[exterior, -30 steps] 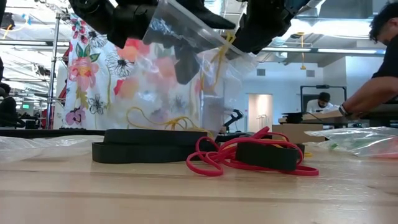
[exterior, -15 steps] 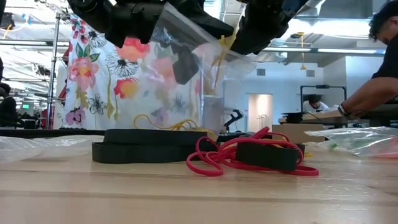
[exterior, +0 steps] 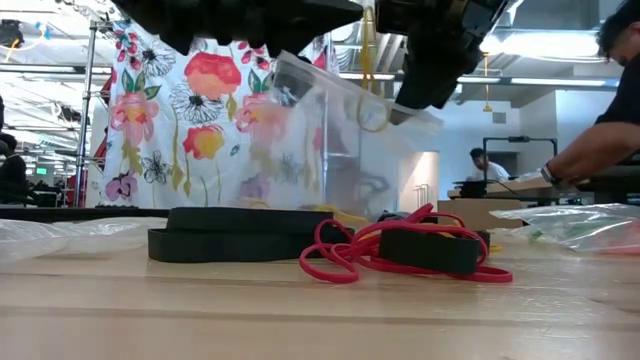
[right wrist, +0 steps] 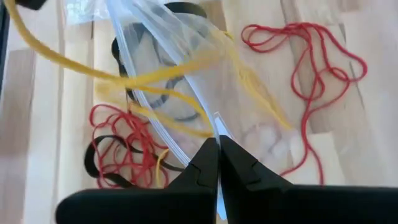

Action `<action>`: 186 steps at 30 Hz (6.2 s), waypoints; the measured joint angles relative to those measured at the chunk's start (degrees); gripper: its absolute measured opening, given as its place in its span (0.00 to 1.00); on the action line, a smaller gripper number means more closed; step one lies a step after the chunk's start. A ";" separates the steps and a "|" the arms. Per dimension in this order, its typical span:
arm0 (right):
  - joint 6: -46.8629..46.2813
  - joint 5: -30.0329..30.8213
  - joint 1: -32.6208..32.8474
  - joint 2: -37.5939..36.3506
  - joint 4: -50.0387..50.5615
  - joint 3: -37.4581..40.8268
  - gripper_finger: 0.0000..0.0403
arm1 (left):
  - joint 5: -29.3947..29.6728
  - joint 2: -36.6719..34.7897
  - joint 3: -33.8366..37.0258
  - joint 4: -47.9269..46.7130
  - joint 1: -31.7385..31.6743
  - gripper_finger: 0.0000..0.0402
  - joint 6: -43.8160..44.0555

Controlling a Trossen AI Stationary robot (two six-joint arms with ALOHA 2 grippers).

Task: Sort rubber bands
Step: Put the yellow rubber band into the transparent zip bag

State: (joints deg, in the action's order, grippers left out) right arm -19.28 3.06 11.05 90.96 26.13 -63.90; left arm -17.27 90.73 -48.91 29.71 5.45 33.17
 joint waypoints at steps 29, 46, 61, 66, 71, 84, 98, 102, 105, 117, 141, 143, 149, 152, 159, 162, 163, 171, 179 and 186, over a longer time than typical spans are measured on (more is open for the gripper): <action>-10.26 -0.22 -1.45 -0.02 6.80 -4.50 0.01 | 4.43 -2.67 0.00 -8.04 0.15 0.00 -5.33; -19.07 12.82 -1.93 0.11 9.00 -4.68 0.01 | 11.72 -10.09 0.00 -18.53 1.40 0.00 -5.76; -17.91 17.49 -2.03 0.17 16.42 -7.06 0.01 | 12.83 -10.43 0.02 -18.75 1.55 0.00 -5.86; -19.65 17.42 -3.87 0.11 18.27 -7.03 0.01 | 12.76 -10.43 0.04 -18.75 1.82 0.00 -5.84; -21.09 10.76 -4.00 -0.11 18.45 -7.02 0.01 | 12.61 -10.51 0.03 -18.73 2.08 0.00 -5.90; -22.47 14.24 -6.80 -0.69 23.99 -7.08 0.01 | 12.74 -10.48 0.02 -18.82 2.21 0.00 -5.95; -16.05 -0.74 -5.66 -0.76 24.88 -7.10 0.01 | 12.76 -10.48 0.02 -19.21 2.12 0.00 -5.99; -17.09 4.54 -6.87 -0.74 30.80 -7.58 0.01 | 12.83 -10.48 0.02 -19.21 1.91 0.00 -5.98; -19.33 4.16 -7.26 -0.77 30.55 -7.63 0.01 | 12.81 -10.48 0.02 -19.03 1.97 0.00 -5.95; -16.99 6.64 -7.78 -0.76 29.09 -7.63 0.01 | 12.76 -10.48 0.02 -18.97 1.95 0.00 -5.72; -11.10 1.77 -2.14 -10.12 18.35 -9.60 0.01 | 26.40 -15.23 6.59 -16.32 8.98 0.00 -35.41; -11.10 1.37 -2.33 -10.12 18.34 -9.60 0.01 | 26.32 -13.97 6.60 -15.05 9.43 0.01 -36.59; -11.09 1.34 -3.38 -10.12 18.45 -9.60 0.01 | 27.50 -12.60 6.60 -13.80 10.08 0.18 -40.51; -10.90 1.17 -3.39 -10.12 19.14 -9.60 0.01 | 30.16 -12.77 6.49 -12.27 10.58 0.30 -45.39; -10.87 1.15 -3.17 -10.12 19.54 -9.60 0.01 | 36.37 -12.75 6.54 -12.07 10.49 0.43 -41.94; -10.90 1.15 -3.17 -10.12 19.54 -9.60 0.01 | 37.22 -12.73 6.54 -12.33 10.09 0.43 -44.96; -10.88 1.17 -3.18 -10.12 19.54 -9.60 0.01 | 37.13 -12.73 6.54 -12.21 9.79 0.43 -46.03; -10.81 1.17 -3.19 -10.10 19.69 -9.60 0.01 | 37.26 -12.73 6.54 -12.17 7.36 0.43 -45.97; -10.67 1.17 -3.23 -10.10 19.67 -9.58 0.01 | 33.96 -12.73 6.54 -12.19 5.92 0.43 -41.50; -10.85 1.17 -3.62 -10.10 18.81 -9.57 0.01 | 34.24 -12.73 6.54 -12.29 5.79 0.34 -38.44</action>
State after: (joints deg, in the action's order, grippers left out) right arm -30.13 4.23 7.43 80.86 44.94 -73.47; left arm 16.97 78.00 -42.37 17.42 11.25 -5.27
